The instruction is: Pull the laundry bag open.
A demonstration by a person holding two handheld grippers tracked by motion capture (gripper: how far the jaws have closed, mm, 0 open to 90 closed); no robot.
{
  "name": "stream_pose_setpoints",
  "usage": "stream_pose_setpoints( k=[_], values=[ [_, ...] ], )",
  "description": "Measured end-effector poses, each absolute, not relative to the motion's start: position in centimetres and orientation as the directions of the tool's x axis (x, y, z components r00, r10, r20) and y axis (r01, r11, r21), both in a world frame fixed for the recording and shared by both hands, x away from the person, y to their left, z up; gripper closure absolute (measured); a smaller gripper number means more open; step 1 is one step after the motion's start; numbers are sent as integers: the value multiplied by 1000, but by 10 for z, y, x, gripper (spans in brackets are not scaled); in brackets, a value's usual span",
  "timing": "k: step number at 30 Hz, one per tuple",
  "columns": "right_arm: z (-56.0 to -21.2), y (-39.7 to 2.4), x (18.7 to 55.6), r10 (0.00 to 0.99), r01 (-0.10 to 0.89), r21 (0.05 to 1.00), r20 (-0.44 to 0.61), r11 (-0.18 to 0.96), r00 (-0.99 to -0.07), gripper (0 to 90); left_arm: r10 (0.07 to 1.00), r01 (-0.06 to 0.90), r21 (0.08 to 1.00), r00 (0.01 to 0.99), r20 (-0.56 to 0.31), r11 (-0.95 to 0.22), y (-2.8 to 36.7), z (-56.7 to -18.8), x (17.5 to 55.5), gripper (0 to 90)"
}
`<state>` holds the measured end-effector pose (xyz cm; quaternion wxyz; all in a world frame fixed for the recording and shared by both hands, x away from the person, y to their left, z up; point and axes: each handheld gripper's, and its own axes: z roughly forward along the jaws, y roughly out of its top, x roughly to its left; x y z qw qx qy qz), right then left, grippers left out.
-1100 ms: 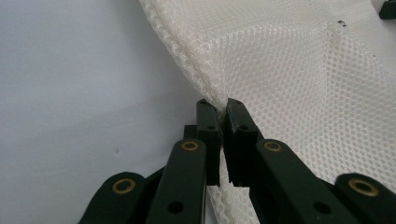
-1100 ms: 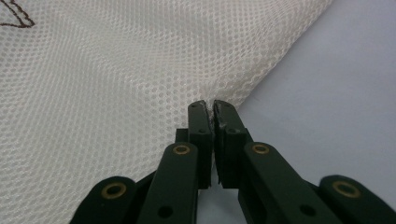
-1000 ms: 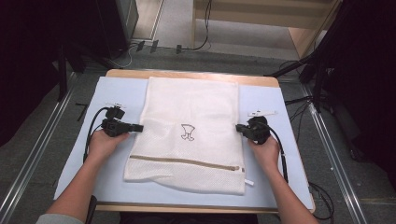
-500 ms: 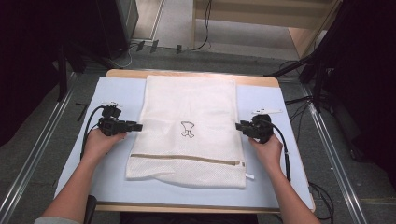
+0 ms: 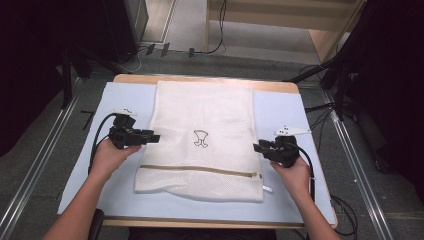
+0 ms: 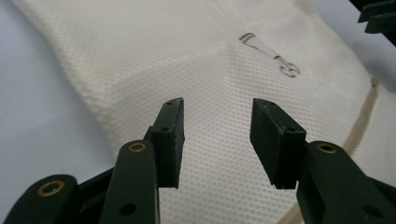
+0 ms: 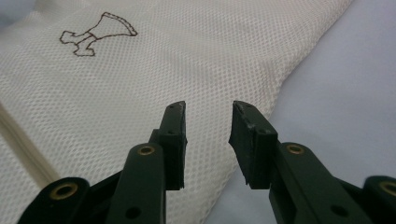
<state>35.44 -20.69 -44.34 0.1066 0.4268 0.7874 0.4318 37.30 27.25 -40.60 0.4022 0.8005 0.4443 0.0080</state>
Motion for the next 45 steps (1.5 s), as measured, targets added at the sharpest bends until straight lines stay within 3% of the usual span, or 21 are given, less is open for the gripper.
stream_pose_setpoints(
  k=[10, 17, 22, 45],
  values=[
    [-448, -210, 330, 730, 603, 741, 232, 296, -643, 785, 646, 656, 680, 680, -346, -327, 233, -399, 359, 650],
    [-452, -209, 320, 710, 609, 721, 236, 330, -664, 900, 595, 644, 669, 718, -361, -371, 209, -401, 357, 801],
    [-461, -208, 320, 694, 622, 693, 243, 364, -678, 900, 570, 636, 674, 732, -374, -375, 197, -402, 358, 889],
    [-473, -205, 307, 657, 643, 657, 289, 394, -697, 900, 510, 596, 660, 784, -354, -458, 156, -410, 360, 880]
  ],
)
